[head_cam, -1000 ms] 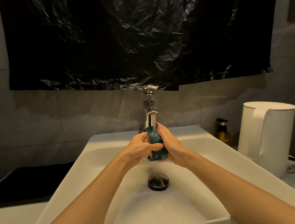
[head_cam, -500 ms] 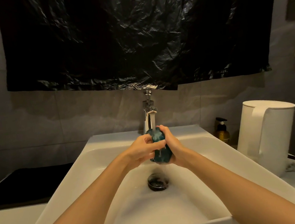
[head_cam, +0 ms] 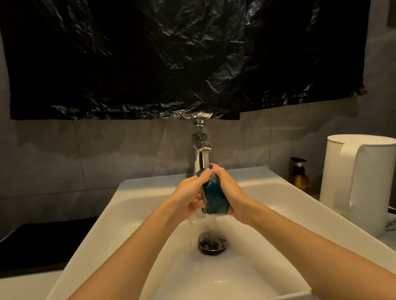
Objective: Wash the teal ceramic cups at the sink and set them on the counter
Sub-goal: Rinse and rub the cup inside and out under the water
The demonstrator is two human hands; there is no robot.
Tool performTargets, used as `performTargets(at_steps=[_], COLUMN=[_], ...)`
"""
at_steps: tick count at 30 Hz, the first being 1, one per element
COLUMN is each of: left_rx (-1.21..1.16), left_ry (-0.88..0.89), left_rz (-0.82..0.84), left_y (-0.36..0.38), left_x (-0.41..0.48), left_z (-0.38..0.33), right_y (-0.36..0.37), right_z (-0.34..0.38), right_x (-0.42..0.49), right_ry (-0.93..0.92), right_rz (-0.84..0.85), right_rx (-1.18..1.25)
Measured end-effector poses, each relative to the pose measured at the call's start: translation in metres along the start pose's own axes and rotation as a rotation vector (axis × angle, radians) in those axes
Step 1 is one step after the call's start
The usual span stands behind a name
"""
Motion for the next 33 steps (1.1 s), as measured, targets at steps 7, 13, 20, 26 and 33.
performTargets(at_steps=[7, 13, 20, 26, 33], left_rx=[-0.121, -0.001, 0.178, 0.198, 0.249], left_ry=[0.033, 0.104, 0.072, 0.086, 0.078], left_rz=[0.109, 0.097, 0.047, 0.075, 0.058], left_y=[0.001, 0.000, -0.009, -0.008, -0.010], left_x=[-0.006, -0.004, -0.003, -0.003, -0.004], left_z=[-0.011, -0.014, -0.009, -0.012, -0.011], right_y=[-0.001, -0.004, -0.002, 0.003, 0.004], right_z=[0.006, 0.002, 0.000, 0.005, 0.005], right_x=[0.002, 0.001, 0.006, 0.009, 0.002], right_ry=[-0.109, -0.023, -0.003, -0.119, -0.058], right_rz=[0.040, 0.109, 0.145, 0.215, 0.198], right_rx=[-0.056, 0.007, 0.043, -0.108, 0.031])
Point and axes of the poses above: each hand's wrist, its own x-axis towards the middle knuckle, its own y-axis out of the palm, z = x × y, the point moved 7 cm from there along x, towards the middle knuckle, and after that the axes turned 6 degrees about z, right-handed, at the moved point
